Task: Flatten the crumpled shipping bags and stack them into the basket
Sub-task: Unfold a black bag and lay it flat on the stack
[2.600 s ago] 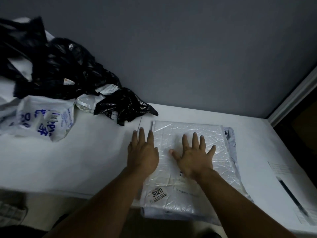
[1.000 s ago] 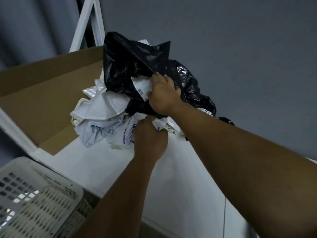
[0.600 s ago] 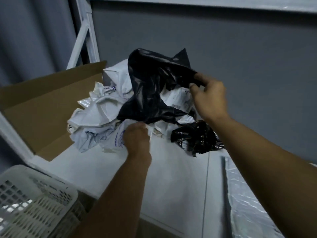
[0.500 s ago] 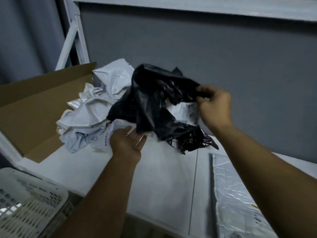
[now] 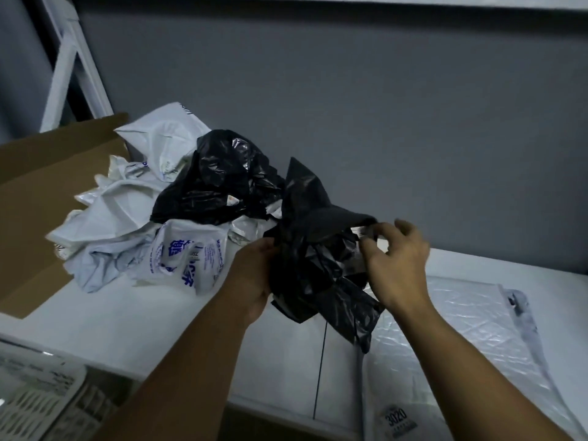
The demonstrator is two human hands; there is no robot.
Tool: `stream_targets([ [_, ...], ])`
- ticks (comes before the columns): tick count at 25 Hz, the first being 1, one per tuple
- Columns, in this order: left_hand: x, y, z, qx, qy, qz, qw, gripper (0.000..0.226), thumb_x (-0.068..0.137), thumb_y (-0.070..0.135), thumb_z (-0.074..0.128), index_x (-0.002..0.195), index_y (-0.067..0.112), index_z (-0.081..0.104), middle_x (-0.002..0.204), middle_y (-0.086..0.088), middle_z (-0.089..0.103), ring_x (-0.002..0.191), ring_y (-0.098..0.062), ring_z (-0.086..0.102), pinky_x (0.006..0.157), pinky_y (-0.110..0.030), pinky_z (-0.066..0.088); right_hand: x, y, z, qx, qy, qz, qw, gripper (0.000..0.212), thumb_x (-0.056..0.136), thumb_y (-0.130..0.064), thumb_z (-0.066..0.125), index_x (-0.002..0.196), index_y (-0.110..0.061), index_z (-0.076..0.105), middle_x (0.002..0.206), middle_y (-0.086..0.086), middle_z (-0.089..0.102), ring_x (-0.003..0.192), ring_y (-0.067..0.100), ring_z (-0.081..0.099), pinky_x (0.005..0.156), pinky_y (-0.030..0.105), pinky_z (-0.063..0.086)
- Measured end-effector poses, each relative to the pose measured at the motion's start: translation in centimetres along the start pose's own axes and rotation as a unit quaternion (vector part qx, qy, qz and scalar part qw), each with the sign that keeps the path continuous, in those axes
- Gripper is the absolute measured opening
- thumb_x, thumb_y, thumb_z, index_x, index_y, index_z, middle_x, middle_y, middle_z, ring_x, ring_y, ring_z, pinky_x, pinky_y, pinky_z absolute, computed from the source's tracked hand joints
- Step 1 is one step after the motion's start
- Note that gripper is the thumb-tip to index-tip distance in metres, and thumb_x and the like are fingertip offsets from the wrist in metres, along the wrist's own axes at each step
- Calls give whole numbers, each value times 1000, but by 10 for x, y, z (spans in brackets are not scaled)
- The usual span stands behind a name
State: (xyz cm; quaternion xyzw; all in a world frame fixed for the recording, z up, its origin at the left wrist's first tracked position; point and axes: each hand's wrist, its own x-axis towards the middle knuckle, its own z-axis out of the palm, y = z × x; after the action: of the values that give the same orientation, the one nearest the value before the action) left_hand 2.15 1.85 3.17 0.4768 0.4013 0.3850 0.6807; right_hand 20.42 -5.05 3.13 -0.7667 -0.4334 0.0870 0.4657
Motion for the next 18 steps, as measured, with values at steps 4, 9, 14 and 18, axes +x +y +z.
stream_targets([
  [4,6,-8,23,42,18,32,998,38,96,11,47,65,22,67,65,5,66,62,-11,61,60,-24,49,-4,-7,-20,307,-191,164,918,13,90,-15,59,81,-8,67,70,6,64,65,19,59,65,33,47],
  [9,25,-27,47,29,68,18,997,27,91,11,49,68,17,61,73,-6,59,76,-23,55,75,-37,44,7,11,-25,357,-188,183,897,16,94,-9,63,82,-1,70,78,14,70,74,27,65,71,34,57],
  [14,42,-51,23,191,178,25,965,13,85,4,48,79,0,59,75,-11,57,68,-21,54,60,-30,43,19,38,-52,425,-78,216,876,12,91,-3,59,93,-3,71,87,13,73,78,25,71,75,38,60],
  [18,58,-59,5,191,209,61,957,19,77,-14,54,64,0,58,65,-17,57,63,-28,55,56,-31,36,25,60,-71,426,45,252,867,8,93,-1,59,90,-6,64,80,14,65,70,25,63,67,40,62],
])
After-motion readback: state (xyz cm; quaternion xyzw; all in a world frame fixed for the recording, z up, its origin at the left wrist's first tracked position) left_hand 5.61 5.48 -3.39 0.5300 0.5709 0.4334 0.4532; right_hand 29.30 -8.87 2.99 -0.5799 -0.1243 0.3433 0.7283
